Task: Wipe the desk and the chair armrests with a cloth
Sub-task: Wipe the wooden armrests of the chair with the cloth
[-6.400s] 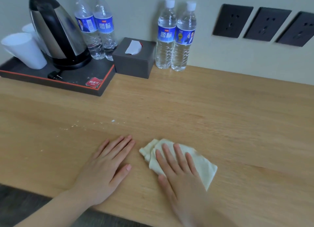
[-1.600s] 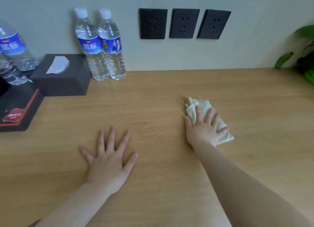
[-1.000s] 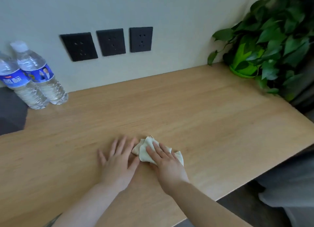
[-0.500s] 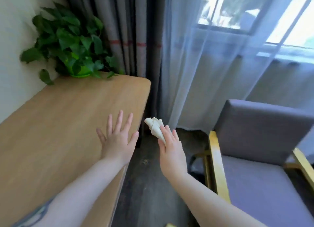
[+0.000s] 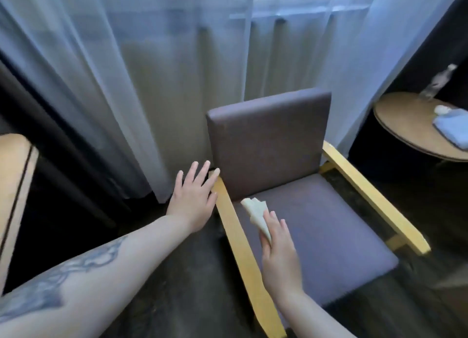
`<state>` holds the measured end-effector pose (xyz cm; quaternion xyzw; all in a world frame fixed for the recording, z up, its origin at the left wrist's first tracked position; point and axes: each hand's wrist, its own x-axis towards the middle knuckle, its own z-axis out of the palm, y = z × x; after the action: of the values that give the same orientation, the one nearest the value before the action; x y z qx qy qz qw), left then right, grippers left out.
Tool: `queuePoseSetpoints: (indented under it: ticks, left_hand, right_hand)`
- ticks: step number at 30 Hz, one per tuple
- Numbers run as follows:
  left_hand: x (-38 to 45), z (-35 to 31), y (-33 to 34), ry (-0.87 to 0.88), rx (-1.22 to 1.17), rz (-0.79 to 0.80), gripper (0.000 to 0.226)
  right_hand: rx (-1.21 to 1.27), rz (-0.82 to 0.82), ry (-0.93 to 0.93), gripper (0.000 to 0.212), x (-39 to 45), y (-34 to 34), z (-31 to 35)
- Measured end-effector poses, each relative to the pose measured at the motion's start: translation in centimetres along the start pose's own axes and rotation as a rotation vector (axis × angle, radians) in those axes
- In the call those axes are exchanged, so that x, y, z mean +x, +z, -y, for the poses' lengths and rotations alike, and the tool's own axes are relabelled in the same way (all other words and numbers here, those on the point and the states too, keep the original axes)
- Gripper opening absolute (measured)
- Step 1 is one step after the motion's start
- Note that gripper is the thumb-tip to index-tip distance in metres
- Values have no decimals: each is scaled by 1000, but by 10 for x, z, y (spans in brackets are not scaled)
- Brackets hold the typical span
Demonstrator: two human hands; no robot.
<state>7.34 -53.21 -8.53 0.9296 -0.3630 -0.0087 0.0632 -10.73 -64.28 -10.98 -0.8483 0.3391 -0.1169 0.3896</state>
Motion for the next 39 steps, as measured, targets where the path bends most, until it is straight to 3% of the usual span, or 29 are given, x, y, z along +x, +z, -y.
queuePoseSetpoints:
  ticks: [5,9,12,14,17,24,29,34,39]
  left_hand:
    - [56,-8,102,171,93,176,53]
    - [63,-3,178,292,138,321,55]
    - [56,8,212,293,152,394,58]
    - [56,18,225,277,156,400,59]
    - [67,35,231,266,120,383,59]
    - [87,63,238,311,104,324,59]
    - [106,68,235,373,128,284,61]
    - [101,62,240,386,130,309,62]
    - [100,52,252,373,109,321,61]
  right_hand:
    - [-218,127,123,60,-10,38,-92]
    - [-466,430,182,88,-37,83,-127]
    - [-554,375,185,107,-66,119,-143]
    - [-571,319,172,96,-76,139,-152]
    - [-556,213,138,51,-76,154,-158]
    - [-392,144,48,51,28,190,-144]
    - [-512,307,-107,52,89,204,-125]
    - [-580,395,-289,54,66,180,-141]
    - [-621,375,-285,55,4,146,-176]
